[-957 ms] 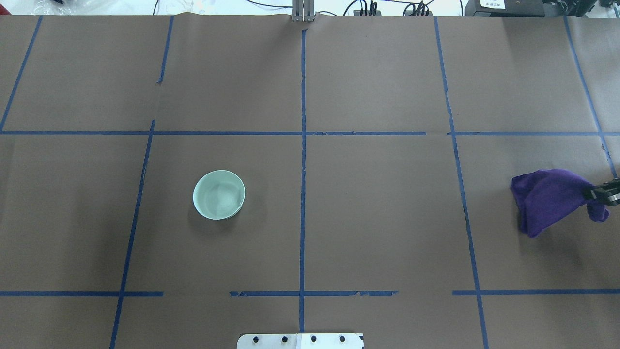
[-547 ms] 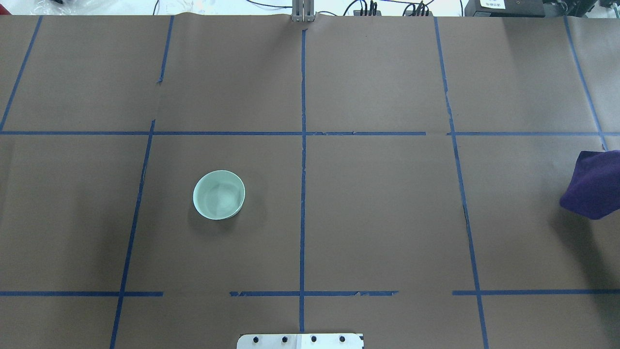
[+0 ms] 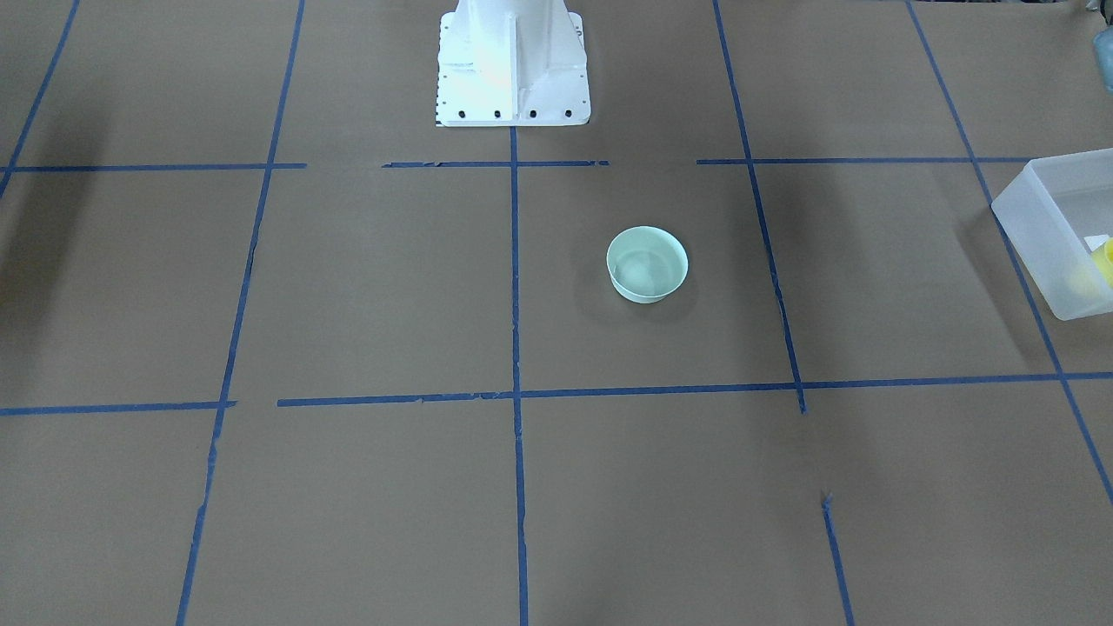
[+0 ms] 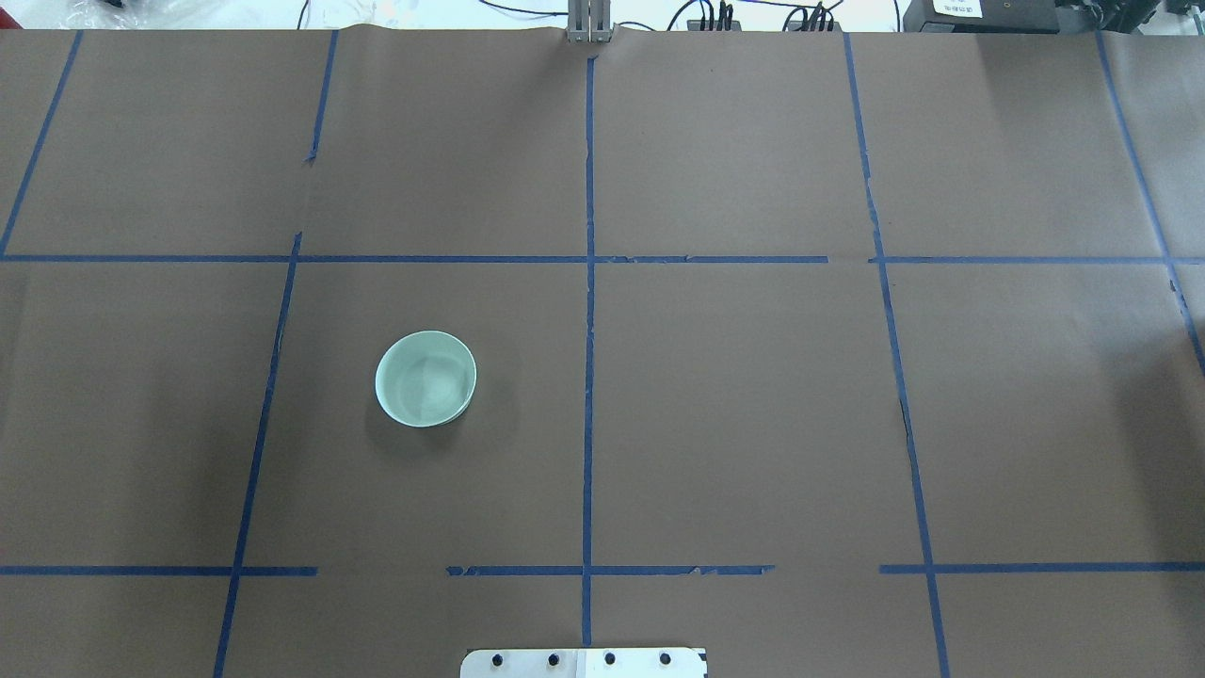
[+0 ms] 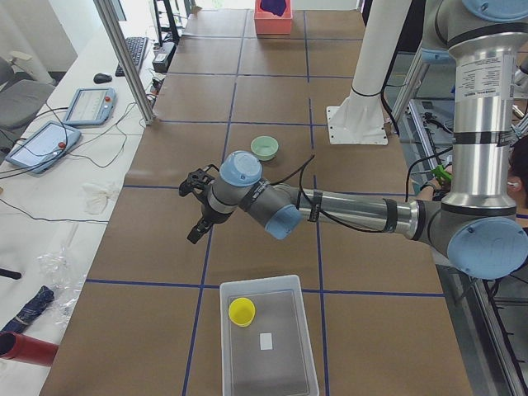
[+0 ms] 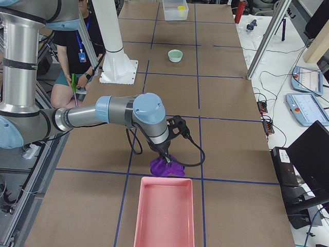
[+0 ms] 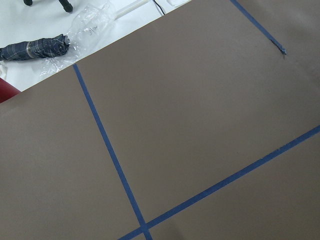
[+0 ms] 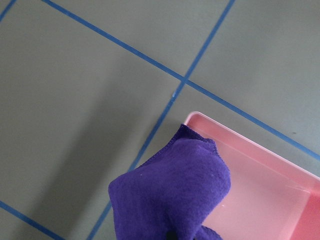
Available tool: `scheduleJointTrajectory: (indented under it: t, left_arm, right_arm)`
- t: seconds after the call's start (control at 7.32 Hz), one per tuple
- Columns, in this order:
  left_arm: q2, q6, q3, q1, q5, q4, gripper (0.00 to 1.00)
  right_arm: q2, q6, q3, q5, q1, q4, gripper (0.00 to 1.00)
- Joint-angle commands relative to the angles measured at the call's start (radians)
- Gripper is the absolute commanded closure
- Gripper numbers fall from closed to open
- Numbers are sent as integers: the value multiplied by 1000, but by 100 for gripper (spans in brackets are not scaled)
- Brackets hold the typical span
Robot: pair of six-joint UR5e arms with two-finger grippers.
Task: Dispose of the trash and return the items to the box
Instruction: 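Lift the purple cloth with the right gripper and drop it into the pink bin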
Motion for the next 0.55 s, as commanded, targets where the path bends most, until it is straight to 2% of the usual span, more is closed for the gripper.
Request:
scheduleJointTrajectory:
  t: [0.0, 0.14, 0.27, 0.41]
  left_arm:
    - [-2, 0, 0, 0, -1, -2, 0]
    - [-2, 0, 0, 0, -2, -2, 0]
    - [-2, 0, -6, 0, -2, 2, 0]
    - [-19, -8, -36, 2, -20, 68, 0]
  right_arm:
    - [95, -132, -210, -81, 80, -27, 100]
    - [86, -97, -232, -76, 76, 20, 100]
    - [73, 8, -235, -48, 69, 50, 21]
    - [67, 51, -238, 39, 53, 71, 0]
